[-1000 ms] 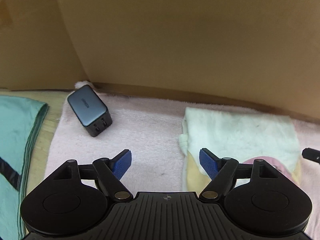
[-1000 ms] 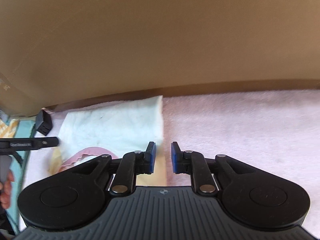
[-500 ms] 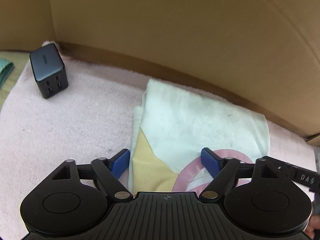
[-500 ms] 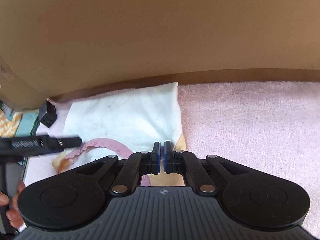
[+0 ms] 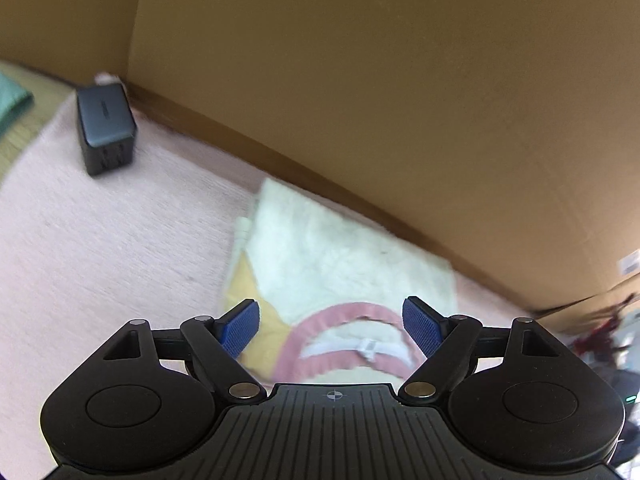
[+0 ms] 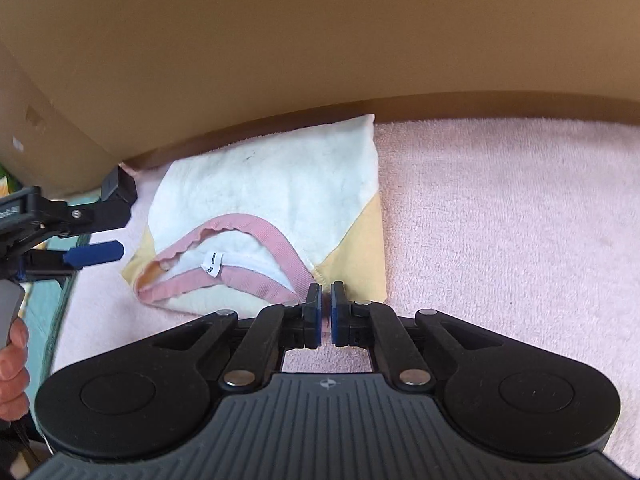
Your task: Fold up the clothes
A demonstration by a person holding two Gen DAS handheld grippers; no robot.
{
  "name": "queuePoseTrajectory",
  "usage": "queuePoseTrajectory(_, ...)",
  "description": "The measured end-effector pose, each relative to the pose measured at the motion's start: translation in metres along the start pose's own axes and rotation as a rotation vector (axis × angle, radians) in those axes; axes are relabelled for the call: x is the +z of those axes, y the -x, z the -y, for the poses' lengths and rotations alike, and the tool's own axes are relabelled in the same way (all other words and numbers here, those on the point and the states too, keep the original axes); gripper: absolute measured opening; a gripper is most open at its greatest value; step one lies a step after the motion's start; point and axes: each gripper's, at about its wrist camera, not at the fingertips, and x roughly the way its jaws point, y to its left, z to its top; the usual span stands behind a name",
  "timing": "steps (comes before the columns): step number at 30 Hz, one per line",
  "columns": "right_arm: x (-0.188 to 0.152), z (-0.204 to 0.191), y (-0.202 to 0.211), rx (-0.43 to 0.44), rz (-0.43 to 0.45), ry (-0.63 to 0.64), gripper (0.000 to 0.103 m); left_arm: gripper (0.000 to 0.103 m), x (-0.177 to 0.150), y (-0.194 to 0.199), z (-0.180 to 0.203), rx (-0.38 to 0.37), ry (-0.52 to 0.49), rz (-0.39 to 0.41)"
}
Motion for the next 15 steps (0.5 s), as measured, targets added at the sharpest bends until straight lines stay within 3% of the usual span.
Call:
queuePoseTrajectory(1, 0.000, 0.001, 0.000, 0.004, -0.002, -0.001, 0.004, 0.088, 0.000, -0.002, -0.001, -0.021, 0.019, -0.013)
queuePoseTrajectory(5, 0.000, 0.000, 0.002, 0.003, -0.007, 0.023, 0.004, 0.088, -0.009, -0.019, -0.006, 0.045, -0.002, -0.074)
queuePoseTrajectory(11, 0.002, 0.002, 0.000, 0.012, -0.011, 0.028, 0.003, 0.086, -0.022, -0.017, 0.006, 0.091, -0.169, -0.074)
queuePoseTrajectory(15, 0.004, 0.002, -0.001, 0.015, -0.019, 0.039, 0.002, 0.086, -0.022, -0.001, 0.016, 0.024, -0.188, -0.058)
